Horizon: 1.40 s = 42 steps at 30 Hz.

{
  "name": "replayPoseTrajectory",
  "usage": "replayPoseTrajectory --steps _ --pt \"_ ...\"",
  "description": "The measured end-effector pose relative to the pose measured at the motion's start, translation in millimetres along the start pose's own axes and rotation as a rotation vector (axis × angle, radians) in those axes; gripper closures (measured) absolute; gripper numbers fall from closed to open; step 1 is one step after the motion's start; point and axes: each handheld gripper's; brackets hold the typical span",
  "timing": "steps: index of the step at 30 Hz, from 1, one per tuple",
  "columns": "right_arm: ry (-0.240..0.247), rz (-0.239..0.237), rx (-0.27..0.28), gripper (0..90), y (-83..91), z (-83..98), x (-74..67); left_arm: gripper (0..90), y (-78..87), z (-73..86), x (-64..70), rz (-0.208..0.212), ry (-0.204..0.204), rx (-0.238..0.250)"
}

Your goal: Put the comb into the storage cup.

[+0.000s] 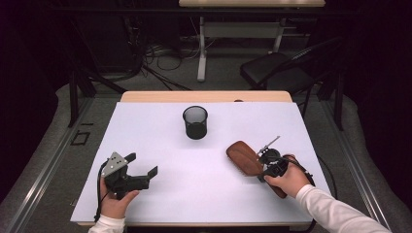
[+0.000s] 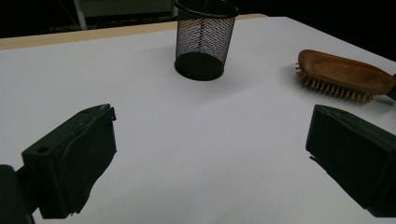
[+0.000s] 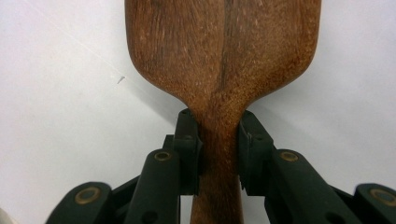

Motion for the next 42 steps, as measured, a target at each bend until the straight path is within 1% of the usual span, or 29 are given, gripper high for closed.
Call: replayPoseTrajectory --steps 1,2,3,4,5,6,7,8,10,11,12,14,15,16,17,22,23,26,27,29,30,32,33,34,35,36,38,39,42 --pt "0.004 0.001 -0.006 72.3 1.2 -0.1 0.2 1.7 0.0 0.0 0.1 0.001 0.000 0.001" --pt "0.003 -0.007 0.031 72.4 -0.6 0.4 -0.2 1.6 0.0 0.0 0.1 0.000 0.000 0.001" --pt "-0.013 -0.015 0.042 72.3 -0.5 0.7 -1.5 1.6 -0.1 0.0 0.1 0.000 0.000 0.000" --pt "0.002 -0.009 0.032 72.3 1.0 0.4 -0.6 1.7 -0.1 0.0 0.1 0.000 0.000 0.000" --pt "0.021 0.020 -0.059 72.3 9.9 -0.8 -0.2 1.7 0.0 0.0 0.1 0.000 -0.001 0.000" --pt "0.021 0.020 -0.059 72.3 9.9 -0.8 -0.2 1.7 0.0 0.0 0.1 0.000 0.000 0.000" --pt "0.022 0.016 -0.051 72.3 10.8 -0.8 -0.4 1.7 0.1 0.0 0.1 0.000 0.000 0.001" --pt "0.022 0.005 0.013 72.3 8.0 -0.3 -0.1 1.6 0.1 0.0 0.0 0.000 0.000 0.001" --pt "0.023 0.009 0.018 72.3 11.8 -0.6 -0.1 1.7 0.0 0.0 0.0 0.000 0.000 0.000" --pt "0.020 0.001 0.057 72.3 11.3 -0.4 -0.3 1.6 0.0 0.0 0.0 0.000 -0.001 0.000" --pt "0.024 0.002 0.050 72.3 14.0 -0.7 0.1 1.6 0.0 0.0 0.0 0.000 -0.001 0.000" --pt "0.024 -0.007 0.060 72.2 17.4 -1.2 0.1 1.6 -0.1 0.0 0.0 0.001 -0.001 0.000" --pt "0.018 -0.011 0.083 72.2 19.8 -1.6 -0.6 1.7 -0.1 0.0 0.0 0.000 -0.001 0.000" --pt "0.018 -0.011 0.083 72.2 19.8 -1.6 -0.6 1.6 -0.1 0.0 0.0 0.000 -0.001 0.000" --pt "0.015 -0.021 0.101 72.1 23.2 -2.0 -0.8 1.6 0.0 0.0 0.0 0.000 -0.001 0.000" --pt "0.020 -0.019 0.113 72.1 31.4 -2.5 -0.9 1.6 -0.1 0.0 0.0 0.001 -0.001 0.000" --pt "0.022 -0.024 0.128 72.1 34.0 -2.9 -1.0 1.7 -0.1 0.0 0.0 0.000 -0.003 -0.001" --pt "0.023 -0.027 0.126 72.1 36.8 -3.3 -2.0 1.7 -0.2 0.0 0.1 0.000 -0.003 -0.001" --pt "0.034 -0.027 0.137 72.1 38.1 -4.0 -2.1 1.7 -0.2 0.0 0.0 -0.001 -0.003 -0.002" --pt "0.039 -0.030 0.131 72.1 39.5 -4.3 -2.3 1.7 -0.2 0.0 0.0 0.000 -0.003 -0.004" --pt "0.038 -0.032 0.144 72.1 39.4 -4.6 -2.8 1.7 -0.3 0.1 0.2 -0.001 -0.003 -0.003" --pt "0.039 -0.037 0.144 72.1 41.7 -5.0 -4.0 1.7 -0.8 -0.1 0.1 -0.002 -0.007 -0.006" --pt "0.038 -0.041 0.162 72.2 41.6 -5.3 -4.5 1.6 -1.1 -0.2 0.0 -0.003 -0.008 -0.007" --pt "0.043 -0.042 0.149 72.2 43.8 -5.7 -4.7 1.6 -1.2 -0.2 -0.1 -0.004 -0.007 -0.009" --pt "0.048 -0.049 0.178 72.2 44.3 -6.1 -5.3 1.6 -1.3 -0.4 -0.7 -0.002 -0.003 -0.009" --pt "0.048 -0.049 0.178 72.2 44.3 -6.1 -5.3 1.7 -1.3 -0.4 -0.7 -0.002 -0.003 -0.009" --pt "0.037 -0.065 0.184 72.2 46.5 -6.4 -6.6 1.7 -1.6 -0.6 -1.5 0.000 0.004 -0.006" --pt "0.055 -0.069 0.208 72.2 46.6 -6.9 -5.5 1.7 -2.0 -1.1 -2.7 -0.002 0.007 -0.010" --pt "0.050 -0.077 0.221 72.2 47.7 -7.4 -5.7 1.7 -2.1 -1.9 -3.2 0.000 0.014 -0.014"
Point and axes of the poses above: each handheld gripper's, and its own axes: y roughly backward along the jaws, z roughly out of its underside, x roughly to its right, and after that the axes turned 14 degrees about -x, right-handed
